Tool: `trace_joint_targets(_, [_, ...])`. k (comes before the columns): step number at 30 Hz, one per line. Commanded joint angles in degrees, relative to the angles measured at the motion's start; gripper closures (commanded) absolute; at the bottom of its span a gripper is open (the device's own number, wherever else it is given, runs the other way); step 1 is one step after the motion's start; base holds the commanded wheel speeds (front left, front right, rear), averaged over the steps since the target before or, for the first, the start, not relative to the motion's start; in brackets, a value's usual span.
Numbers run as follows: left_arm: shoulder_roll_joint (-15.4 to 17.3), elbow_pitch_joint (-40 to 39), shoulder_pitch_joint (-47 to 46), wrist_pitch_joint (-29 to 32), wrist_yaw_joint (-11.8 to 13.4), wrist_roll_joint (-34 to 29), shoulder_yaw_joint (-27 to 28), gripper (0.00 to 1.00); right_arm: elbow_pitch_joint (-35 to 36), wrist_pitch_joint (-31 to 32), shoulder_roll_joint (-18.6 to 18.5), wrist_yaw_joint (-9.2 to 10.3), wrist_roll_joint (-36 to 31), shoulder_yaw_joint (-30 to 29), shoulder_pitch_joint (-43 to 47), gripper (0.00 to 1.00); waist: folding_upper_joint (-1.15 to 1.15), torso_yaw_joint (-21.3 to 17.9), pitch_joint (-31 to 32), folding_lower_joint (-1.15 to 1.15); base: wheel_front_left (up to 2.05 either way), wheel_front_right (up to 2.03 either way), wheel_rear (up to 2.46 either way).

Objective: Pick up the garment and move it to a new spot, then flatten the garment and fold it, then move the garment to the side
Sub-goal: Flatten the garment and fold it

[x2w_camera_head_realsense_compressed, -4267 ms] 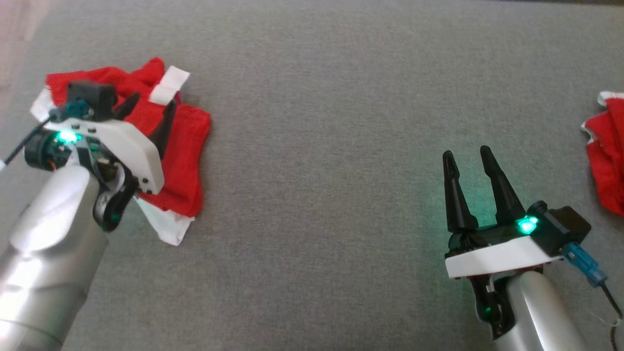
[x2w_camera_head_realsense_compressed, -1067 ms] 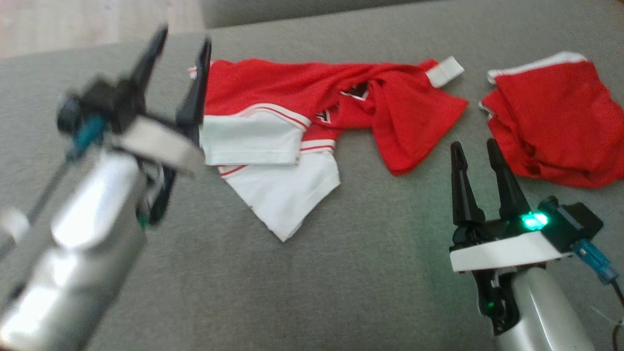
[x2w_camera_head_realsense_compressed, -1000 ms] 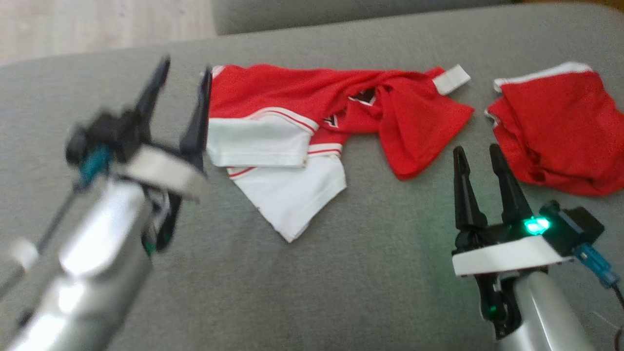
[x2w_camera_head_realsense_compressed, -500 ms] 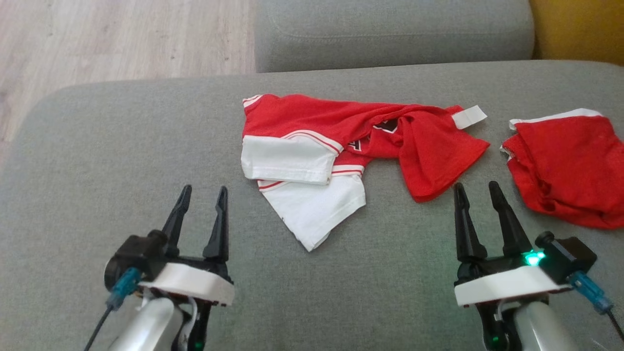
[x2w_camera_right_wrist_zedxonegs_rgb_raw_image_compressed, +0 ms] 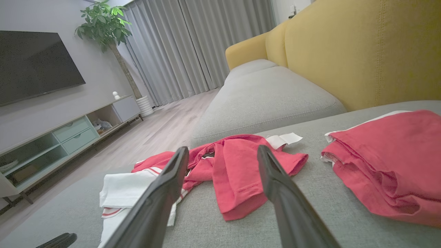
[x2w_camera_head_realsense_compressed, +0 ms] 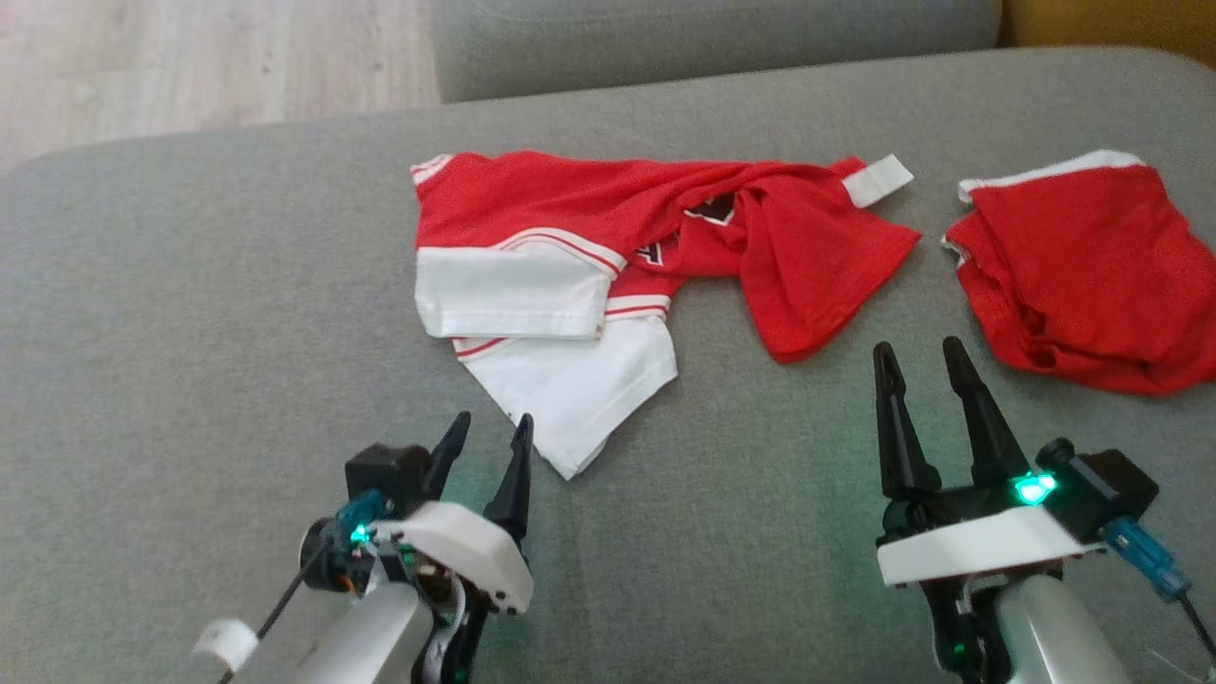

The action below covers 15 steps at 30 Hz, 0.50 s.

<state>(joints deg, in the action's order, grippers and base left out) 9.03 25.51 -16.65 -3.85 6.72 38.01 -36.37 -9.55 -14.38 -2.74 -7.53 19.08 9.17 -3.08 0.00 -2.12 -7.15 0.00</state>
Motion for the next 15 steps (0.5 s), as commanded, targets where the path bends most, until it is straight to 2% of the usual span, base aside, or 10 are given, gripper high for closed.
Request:
trace_joint_targets(1, [0.3, -0.7, -3.4, 0.3, 0.0, 0.3, 1.8, 0.00, 2.1, -0.6, -0.1, 0.04, 0.0, 1.4, -2.4, 0.00, 0.00, -1.1, -1.3, 0.00, 0.00, 0.00, 0.00])
trace_joint_targets(8, [0.0, 4.5, -6.2, 3.3, 0.7, 0.0, 1.0, 0.00, 2.4, -0.6, -0.1, 0.04, 0.6, 1.4, -3.3, 0.00, 0.00, -3.6, -3.4, 0.00, 0.00, 0.00, 0.00])
trace_joint_targets(14, [-0.7, 7.0, -6.8, 6.9, -0.6, 0.8, -0.6, 0.02, 2.5, -0.6, -0.1, 0.04, 1.0, 1.4, -3.9, 0.00, 0.00, -5.0, -4.1, 0.00, 0.00, 0.00, 0.00])
trace_joint_targets(15, [-0.7, 7.1, -6.8, 7.4, -0.9, 0.9, -0.9, 1.00, 2.5, -0.6, -0.1, 0.04, 1.0, 1.4, -4.0, 0.00, 0.00, -5.1, -4.1, 0.00, 0.00, 0.00, 0.00])
